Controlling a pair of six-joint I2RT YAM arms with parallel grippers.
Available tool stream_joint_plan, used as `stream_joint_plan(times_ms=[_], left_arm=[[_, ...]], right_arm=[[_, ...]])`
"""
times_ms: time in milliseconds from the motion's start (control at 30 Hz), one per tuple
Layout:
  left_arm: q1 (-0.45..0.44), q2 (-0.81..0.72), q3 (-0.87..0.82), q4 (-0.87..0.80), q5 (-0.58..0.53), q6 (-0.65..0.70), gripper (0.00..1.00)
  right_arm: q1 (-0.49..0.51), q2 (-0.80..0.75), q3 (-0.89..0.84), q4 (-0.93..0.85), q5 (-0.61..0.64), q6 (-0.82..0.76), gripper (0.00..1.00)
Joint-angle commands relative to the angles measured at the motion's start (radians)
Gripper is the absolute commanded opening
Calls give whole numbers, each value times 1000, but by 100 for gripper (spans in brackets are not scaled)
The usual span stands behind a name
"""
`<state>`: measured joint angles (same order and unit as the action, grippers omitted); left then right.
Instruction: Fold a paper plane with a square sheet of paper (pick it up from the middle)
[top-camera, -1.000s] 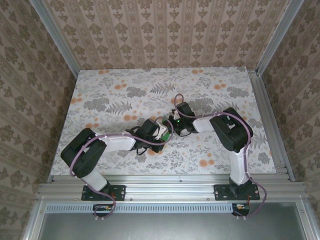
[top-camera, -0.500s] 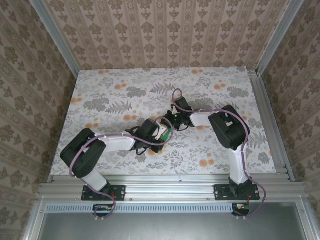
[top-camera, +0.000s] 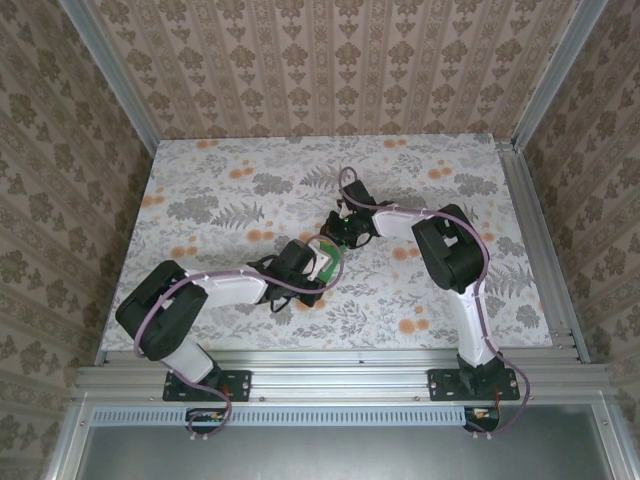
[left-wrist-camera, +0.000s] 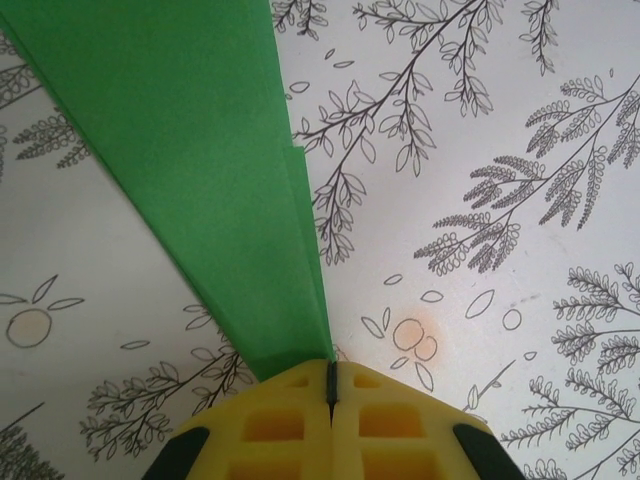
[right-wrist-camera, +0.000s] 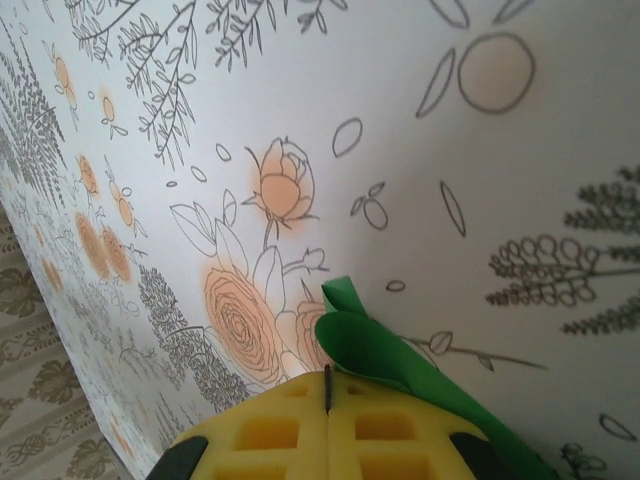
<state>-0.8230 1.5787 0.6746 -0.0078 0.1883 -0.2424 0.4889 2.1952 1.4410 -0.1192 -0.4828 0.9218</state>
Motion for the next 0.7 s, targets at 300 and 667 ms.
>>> stream_joint_plan(times_ms=[300, 667], left_arm=[[-17, -8, -74, -196, 44, -26, 0], [-13, -6, -64, -183, 47, -21, 0]], right_arm=[[-88, 96, 109, -25, 162, -42, 1], [-93, 43, 98, 3, 91, -49, 2]])
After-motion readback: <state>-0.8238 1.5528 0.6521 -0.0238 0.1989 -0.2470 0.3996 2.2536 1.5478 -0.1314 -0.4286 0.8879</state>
